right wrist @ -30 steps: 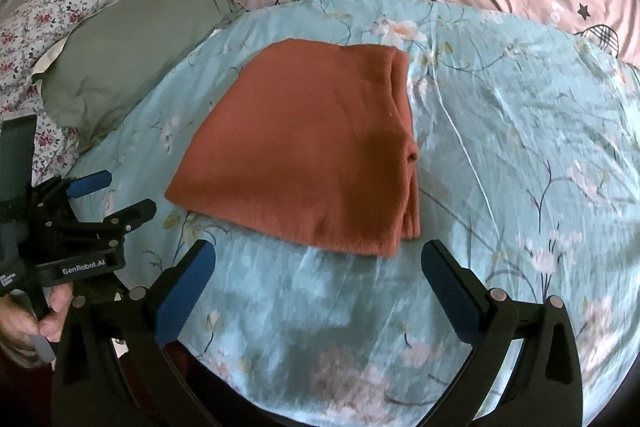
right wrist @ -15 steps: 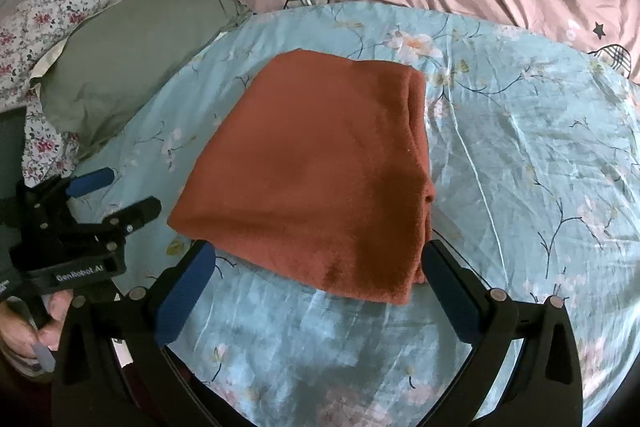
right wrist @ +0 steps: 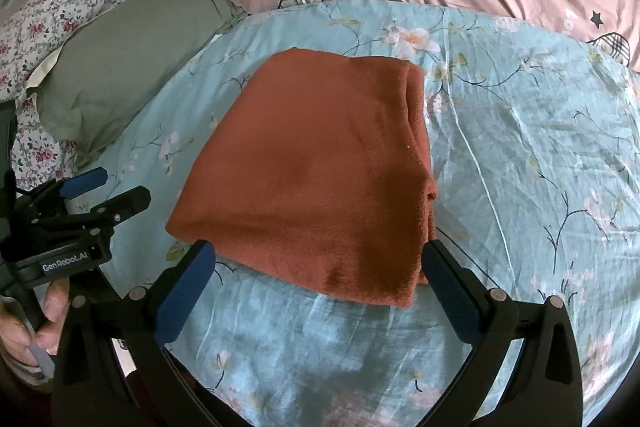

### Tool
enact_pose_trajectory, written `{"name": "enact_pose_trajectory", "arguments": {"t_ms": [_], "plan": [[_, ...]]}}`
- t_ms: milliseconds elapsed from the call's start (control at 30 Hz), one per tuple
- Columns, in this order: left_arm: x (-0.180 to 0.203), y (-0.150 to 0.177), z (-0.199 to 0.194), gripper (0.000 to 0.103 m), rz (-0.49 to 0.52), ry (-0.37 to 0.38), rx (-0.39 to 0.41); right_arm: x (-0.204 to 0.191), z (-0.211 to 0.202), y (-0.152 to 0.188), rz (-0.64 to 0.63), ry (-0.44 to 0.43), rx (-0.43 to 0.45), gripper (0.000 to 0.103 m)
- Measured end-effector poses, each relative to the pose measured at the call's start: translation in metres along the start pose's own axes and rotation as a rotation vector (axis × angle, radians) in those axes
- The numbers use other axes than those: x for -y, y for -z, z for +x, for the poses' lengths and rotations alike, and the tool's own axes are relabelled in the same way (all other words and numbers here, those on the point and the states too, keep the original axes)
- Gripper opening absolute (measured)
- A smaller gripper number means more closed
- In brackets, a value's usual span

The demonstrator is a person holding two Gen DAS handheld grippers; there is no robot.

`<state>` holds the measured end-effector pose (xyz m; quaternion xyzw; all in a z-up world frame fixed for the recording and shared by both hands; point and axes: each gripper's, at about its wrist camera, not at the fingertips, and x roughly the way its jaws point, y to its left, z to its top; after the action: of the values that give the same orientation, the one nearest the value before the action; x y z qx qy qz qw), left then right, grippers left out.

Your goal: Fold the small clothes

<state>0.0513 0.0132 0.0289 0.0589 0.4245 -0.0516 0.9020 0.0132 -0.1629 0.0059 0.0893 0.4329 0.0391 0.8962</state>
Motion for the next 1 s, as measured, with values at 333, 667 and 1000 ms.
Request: {"name": "enact_pose_trajectory", "arguments": {"t_ms": [333,667,1000], "plan": [[0.0003,0.0041,-0.0045,0.087,0.003,0.003,0.004,0.0041,-0.0051,0.0009,0.012,0.003,0.005,0.103],[0.0014,0.0055,-0.0083,0.087,0.006,0.005,0.005,0.0060,-0.0088,0.0011,0.014,0.006,0.008,0.103],[0.0000,0.0060,-0.0101,0.087,0.006,0.014,0.010,0.0066,-0.0103,-0.0018,0.007,0.002,0.009,0.103]]}}
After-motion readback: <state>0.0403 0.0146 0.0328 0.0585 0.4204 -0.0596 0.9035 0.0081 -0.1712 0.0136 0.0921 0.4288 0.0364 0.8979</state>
